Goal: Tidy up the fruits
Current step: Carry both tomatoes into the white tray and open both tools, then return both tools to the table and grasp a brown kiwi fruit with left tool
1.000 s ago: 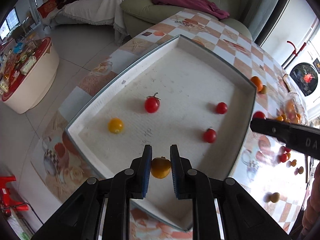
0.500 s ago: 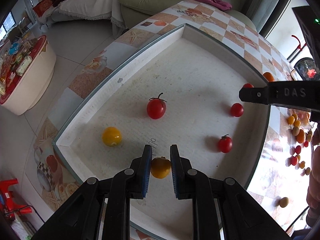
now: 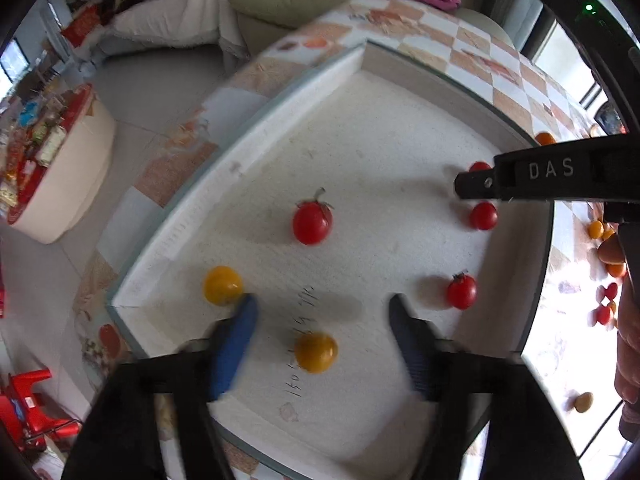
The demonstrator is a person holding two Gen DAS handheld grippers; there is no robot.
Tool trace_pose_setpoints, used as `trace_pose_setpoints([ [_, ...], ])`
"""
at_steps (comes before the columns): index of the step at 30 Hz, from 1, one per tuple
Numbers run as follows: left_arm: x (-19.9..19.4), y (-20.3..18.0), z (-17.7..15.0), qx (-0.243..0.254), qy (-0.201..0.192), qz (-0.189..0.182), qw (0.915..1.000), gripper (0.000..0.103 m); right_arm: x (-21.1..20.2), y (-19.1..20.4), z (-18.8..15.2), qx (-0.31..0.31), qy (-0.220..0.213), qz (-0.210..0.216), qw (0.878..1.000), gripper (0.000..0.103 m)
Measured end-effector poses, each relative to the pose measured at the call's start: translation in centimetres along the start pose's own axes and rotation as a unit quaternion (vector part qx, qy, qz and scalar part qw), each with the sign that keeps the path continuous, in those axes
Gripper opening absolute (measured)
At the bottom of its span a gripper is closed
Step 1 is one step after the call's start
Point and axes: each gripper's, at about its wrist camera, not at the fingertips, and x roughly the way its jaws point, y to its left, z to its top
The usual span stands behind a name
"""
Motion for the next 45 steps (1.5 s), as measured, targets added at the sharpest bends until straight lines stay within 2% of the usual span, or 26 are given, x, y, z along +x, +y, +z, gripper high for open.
trace_pose_setpoints([
  [3,0.1,-0.1,0.1,0.007,0.007,-0.002,1.0,0.072,0.1,0.3,0.0,-0.006,0.0,-0.006,1.0,0.07],
  [7,-0.4,-0.1,-0.1,0.015,0.003,0.002,0.9999,0.072,-0.7,-0.1,-0.1,0.009,-0.01,0.017,1.0,0.084],
  [10,-1.1,-0.2,-0.5,0.024,0.0,0.001,0.9997,0.072,-2.2,-0.4,-0.7,0.015,-0.026,0.032,0.999,0.086],
  [13,-2.0,-0.7,-1.2,0.036,-0.007,0.002,0.9993,0.072,-3.9,-0.8,-1.9,0.017,-0.041,0.03,0.999,0.086],
  [20,-5.0,-3.2,-3.0,0.059,-0.023,-0.012,0.9979,0.072,-7.8,-3.1,-7.3,0.026,-0.051,0.008,0.998,0.089],
  [26,-6.9,-8.0,-5.1,0.082,-0.033,-0.029,0.9957,0.072,-11.1,-8.2,-13.7,0.048,-0.056,-0.029,0.997,0.089],
  [31,-6.6,-13.6,-6.5,0.104,-0.015,-0.041,0.9936,0.072,-12.0,-13.9,-18.6,0.078,-0.04,-0.06,0.994,0.089],
  [35,-6.3,-17.8,-7.7,0.091,-0.001,-0.038,0.9951,0.072,-12.3,-18.6,-21.5,0.093,-0.026,-0.068,0.993,0.089],
  [39,-6.3,-21.4,-9.3,0.058,0.01,-0.023,0.998,0.072,-13.0,-23.1,-23.3,0.079,-0.028,-0.071,0.994,0.089],
  [45,-5.8,-25.0,-11.1,-0.007,0.021,0.013,0.9997,0.072,-13.1,-28.2,-24.3,0.044,-0.021,-0.045,0.998,0.089],
])
